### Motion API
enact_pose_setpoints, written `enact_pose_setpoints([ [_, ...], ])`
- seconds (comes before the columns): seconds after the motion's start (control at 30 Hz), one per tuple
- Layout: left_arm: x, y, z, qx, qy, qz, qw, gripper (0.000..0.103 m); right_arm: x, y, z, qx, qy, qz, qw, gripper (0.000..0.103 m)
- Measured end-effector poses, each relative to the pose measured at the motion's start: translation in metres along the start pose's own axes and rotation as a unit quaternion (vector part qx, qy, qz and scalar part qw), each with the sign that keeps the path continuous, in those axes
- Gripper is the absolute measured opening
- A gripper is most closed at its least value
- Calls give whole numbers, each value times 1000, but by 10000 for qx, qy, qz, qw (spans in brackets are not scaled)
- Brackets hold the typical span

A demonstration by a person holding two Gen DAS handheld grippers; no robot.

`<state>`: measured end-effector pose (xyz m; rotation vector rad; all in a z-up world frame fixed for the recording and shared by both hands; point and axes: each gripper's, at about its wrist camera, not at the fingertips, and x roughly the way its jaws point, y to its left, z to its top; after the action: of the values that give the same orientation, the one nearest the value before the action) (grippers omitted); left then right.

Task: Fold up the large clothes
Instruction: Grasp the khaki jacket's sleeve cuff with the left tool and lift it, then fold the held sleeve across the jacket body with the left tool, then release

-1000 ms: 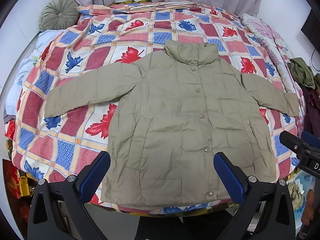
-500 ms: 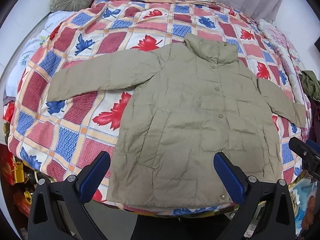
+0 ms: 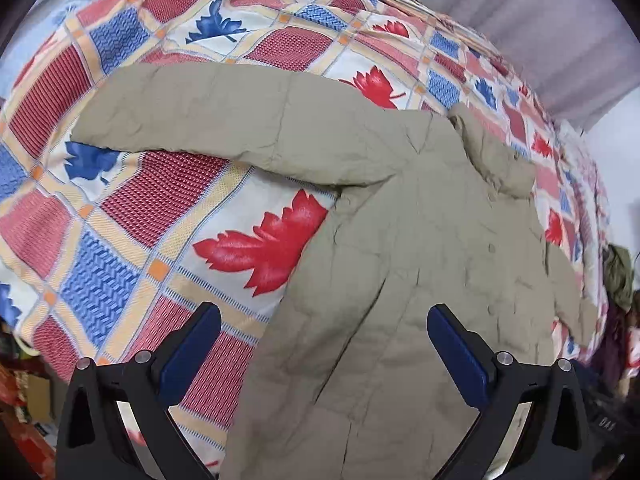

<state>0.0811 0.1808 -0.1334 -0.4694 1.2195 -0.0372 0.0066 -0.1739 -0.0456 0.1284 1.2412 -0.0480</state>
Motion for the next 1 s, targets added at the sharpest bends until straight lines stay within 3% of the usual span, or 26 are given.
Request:
enact_pose_setpoints([
  [0.23,62,54,56,-929,-303,-969,9905,103,62,23,14,41,99,553,9984,103],
  [0.4,100,81,90,-1495,-397,-1556,9756,103,106,42,19,-144,635,851,9942,103],
  [0.53,110,101,115,-1660,-586,-1481,9732,103,117,50,27,-141,572,981,9934,103],
  [0.67,108,129,143,-1796,-890,-1045,9741,102,121,58,44,-115,374,1064,9936,103],
  [0.73,111,141,157,-1798,-935,-725,9766,93,125,64,55,-109,316,1128,9931,103],
  [0.83,120,153,172,-1802,-861,-349,9792,58,134,78,76,-63,260,1228,9921,103],
  [0.9,123,156,177,-1733,-826,-499,9801,12,140,90,91,0,173,1335,9909,103],
  [0.93,122,156,178,-1737,-799,-608,9797,10,142,96,97,40,125,1374,9904,103],
  [1.0,111,149,181,-1535,-914,-450,9829,10,146,108,107,150,-4,1451,9893,98],
])
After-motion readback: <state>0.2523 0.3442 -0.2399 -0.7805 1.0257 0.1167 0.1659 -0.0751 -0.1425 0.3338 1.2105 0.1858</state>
